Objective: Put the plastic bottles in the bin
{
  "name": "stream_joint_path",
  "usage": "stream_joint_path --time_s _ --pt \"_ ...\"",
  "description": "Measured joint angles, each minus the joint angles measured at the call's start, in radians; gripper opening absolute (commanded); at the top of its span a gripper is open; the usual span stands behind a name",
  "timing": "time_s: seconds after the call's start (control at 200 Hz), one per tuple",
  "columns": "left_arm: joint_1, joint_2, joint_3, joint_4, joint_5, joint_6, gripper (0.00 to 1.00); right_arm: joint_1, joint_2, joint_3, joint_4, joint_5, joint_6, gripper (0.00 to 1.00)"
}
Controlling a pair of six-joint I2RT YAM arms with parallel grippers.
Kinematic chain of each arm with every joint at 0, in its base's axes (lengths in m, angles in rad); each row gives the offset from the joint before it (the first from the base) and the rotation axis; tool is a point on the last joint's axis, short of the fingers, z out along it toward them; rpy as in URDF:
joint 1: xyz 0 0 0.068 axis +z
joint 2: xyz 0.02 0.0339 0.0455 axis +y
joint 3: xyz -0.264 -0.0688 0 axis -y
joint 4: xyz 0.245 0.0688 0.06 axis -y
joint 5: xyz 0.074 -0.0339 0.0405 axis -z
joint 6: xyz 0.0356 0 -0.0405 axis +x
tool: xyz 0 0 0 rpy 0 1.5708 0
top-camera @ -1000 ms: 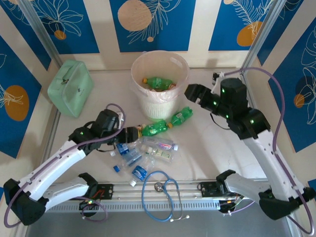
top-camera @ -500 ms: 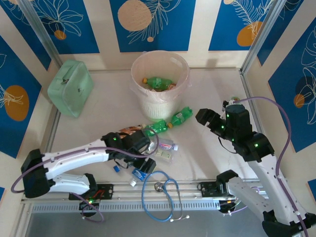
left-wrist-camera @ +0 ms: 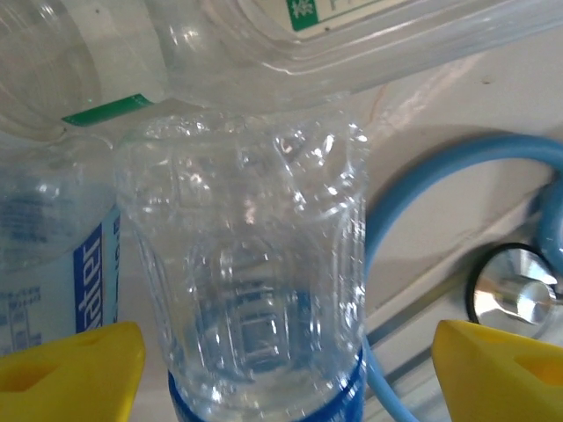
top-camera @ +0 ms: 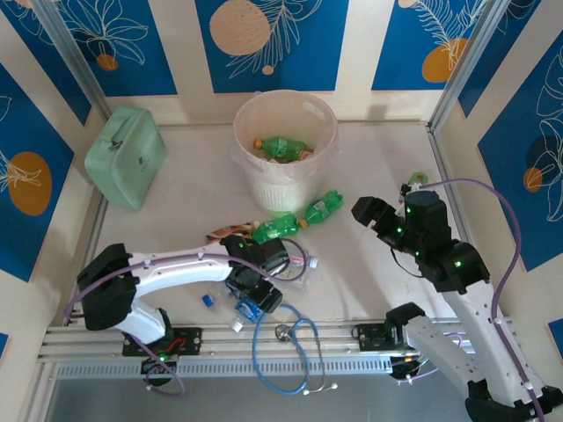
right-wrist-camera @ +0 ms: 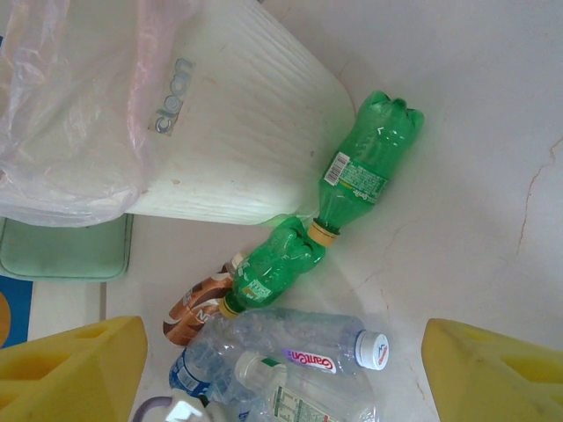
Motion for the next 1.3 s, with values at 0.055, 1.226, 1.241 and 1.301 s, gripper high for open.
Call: stream_joint_path --time_s 0.055,1.226,1.241,1.301 --pt "-0.001 0.029 0.010 -0.003 -0.012 0.001 0.82 -0.007 -0.002 0.000 -0.001 -0.002 0.000 0.82" --pt "-0.004 0.063 0.097 -0.088 -0.126 0.036 0.53 -0.150 -0.001 0.003 -0.023 -0.121 -0.002 0.81" --pt "-0.004 0.053 0.101 -0.093 -0.128 0.035 0.53 -0.150 -0.001 0.003 -0.024 -0.121 -0.002 0.81" --pt "-0.004 0.011 0.122 -0.117 -0.133 0.029 0.52 -0.150 -0.001 0.003 -0.024 -0.125 -0.002 0.81"
